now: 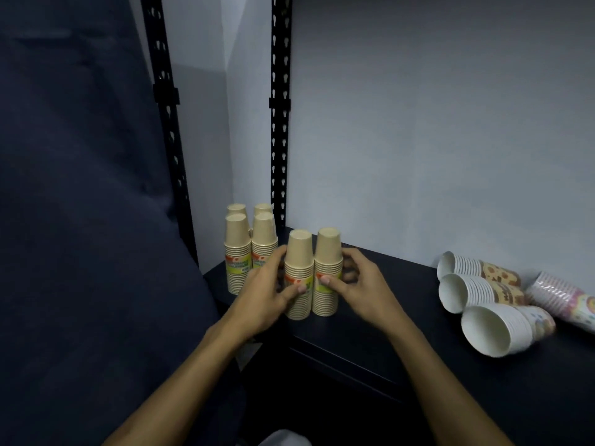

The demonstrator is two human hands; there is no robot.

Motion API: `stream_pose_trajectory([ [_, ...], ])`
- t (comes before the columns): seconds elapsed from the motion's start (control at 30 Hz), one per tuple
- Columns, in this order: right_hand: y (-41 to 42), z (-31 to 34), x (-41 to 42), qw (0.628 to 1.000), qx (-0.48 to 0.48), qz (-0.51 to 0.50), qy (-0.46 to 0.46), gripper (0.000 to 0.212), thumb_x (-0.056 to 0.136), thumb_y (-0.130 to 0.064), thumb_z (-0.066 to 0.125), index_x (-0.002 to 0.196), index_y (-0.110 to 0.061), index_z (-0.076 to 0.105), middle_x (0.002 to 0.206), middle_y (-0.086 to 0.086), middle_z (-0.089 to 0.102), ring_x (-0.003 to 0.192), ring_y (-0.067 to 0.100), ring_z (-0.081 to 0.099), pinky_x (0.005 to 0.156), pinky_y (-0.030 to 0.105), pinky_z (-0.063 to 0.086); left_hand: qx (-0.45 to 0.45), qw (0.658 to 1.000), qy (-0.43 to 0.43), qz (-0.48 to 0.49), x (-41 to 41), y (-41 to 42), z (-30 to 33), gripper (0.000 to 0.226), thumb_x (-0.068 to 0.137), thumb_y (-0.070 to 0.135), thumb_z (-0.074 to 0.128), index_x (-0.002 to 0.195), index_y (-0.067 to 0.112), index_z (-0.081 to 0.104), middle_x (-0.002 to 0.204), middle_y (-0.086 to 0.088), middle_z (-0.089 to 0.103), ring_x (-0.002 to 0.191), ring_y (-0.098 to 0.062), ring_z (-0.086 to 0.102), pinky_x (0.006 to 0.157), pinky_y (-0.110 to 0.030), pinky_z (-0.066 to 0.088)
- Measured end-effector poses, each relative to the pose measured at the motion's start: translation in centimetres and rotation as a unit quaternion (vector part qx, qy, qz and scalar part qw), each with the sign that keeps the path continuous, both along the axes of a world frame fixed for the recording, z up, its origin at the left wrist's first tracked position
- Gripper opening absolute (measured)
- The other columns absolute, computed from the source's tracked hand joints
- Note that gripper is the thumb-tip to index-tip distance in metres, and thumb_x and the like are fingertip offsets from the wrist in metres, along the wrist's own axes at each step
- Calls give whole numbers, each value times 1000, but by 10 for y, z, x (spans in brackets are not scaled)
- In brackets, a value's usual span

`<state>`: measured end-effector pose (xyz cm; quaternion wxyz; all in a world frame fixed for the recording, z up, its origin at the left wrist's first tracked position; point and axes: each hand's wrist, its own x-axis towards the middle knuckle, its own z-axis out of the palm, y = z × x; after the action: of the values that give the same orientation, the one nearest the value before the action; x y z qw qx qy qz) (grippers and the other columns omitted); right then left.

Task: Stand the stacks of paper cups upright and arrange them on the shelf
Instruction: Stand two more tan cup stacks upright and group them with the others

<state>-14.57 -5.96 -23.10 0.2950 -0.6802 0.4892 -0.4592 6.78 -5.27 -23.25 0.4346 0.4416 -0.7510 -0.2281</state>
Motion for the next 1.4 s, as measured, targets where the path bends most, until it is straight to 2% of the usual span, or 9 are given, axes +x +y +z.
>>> stream_pose_trajectory([
  [0.13, 0, -1, 30, 1000, -3, 30, -3, 52, 87, -21, 78, 134, -23, 55, 117, -7, 70, 98, 4, 70, 83, 27, 60, -28, 999, -5, 27, 30, 11, -1, 64, 88, 24, 77, 141, 39, 43, 124, 23, 61, 111, 7, 61, 92, -13, 51],
  [0.27, -3, 2, 52, 999, -4, 53, 0, 52, 87, -20, 78, 134, -22, 54, 118, -7, 71, 101, 6, 71, 87, 29, 59, -24, 999, -1, 41, 52, 18, 0, 65, 89, 22, 76, 141, 39, 42, 120, 26, 62, 108, 14, 60, 87, -3, 45],
  [0.4, -6, 1, 67, 998, -5, 61, 6, 54, 87, -22, 78, 135, -23, 54, 120, -7, 70, 102, 9, 71, 89, 36, 60, -17, 998, 10, 68, 63, 19, -4, 65, 89, 22, 76, 141, 31, 37, 119, 32, 56, 106, 17, 58, 89, -6, 48],
  [0.5, -7, 1, 74, 998, -4, 62, 6, 56, 88, -22, 77, 138, -23, 52, 123, -7, 68, 103, 9, 70, 91, 37, 60, -27, 993, 28, 115, 67, 17, -10, 59, 87, 23, 78, 134, 23, 43, 117, 18, 61, 102, 8, 62, 89, -19, 56],
  [0.57, -9, 0, 78, 998, -2, 61, 7, 58, 88, -23, 76, 141, -23, 50, 125, -6, 66, 106, 10, 68, 93, 37, 59, -34, 990, 37, 129, 69, 15, -13, 58, 85, 23, 79, 133, 21, 46, 122, 9, 61, 105, 4, 62, 87, -16, 55],
  [0.67, -12, 1, 83, 998, 1, 63, 10, 60, 89, -23, 75, 143, -24, 48, 126, -5, 66, 108, 8, 66, 94, 34, 58, -43, 989, 43, 134, 70, 11, -13, 55, 86, 19, 78, 133, 20, 50, 123, 6, 61, 105, 3, 61, 81, -7, 50],
  [0.83, -14, -1, 87, 998, -1, 59, 6, 59, 91, -22, 73, 144, -24, 47, 124, -8, 66, 108, 5, 65, 94, 30, 57, -50, 989, 54, 132, 73, 5, -16, 58, 86, 15, 78, 138, 17, 51, 125, 2, 62, 107, 2, 62, 82, -7, 50],
  [1.07, -14, -4, 89, 999, -2, 53, 10, 60, 93, -21, 70, 147, -25, 44, 129, -9, 63, 106, -4, 61, 76, 9, 52, -44, 989, 72, 124, 74, 0, -21, 61, 88, 15, 76, 141, 24, 49, 120, 3, 65, 106, -1, 63, 84, -9, 52],
  [1.4, -14, -7, 89, 999, -9, 49, 18, 60, 94, -23, 70, 147, -27, 43, 133, -10, 62, 114, 1, 60, 84, 16, 52, -43, 989, 92, 108, 73, 1, -26, 65, 90, 15, 73, 147, 26, 44, 126, 6, 63, 112, 4, 61, 91, -14, 53],
])
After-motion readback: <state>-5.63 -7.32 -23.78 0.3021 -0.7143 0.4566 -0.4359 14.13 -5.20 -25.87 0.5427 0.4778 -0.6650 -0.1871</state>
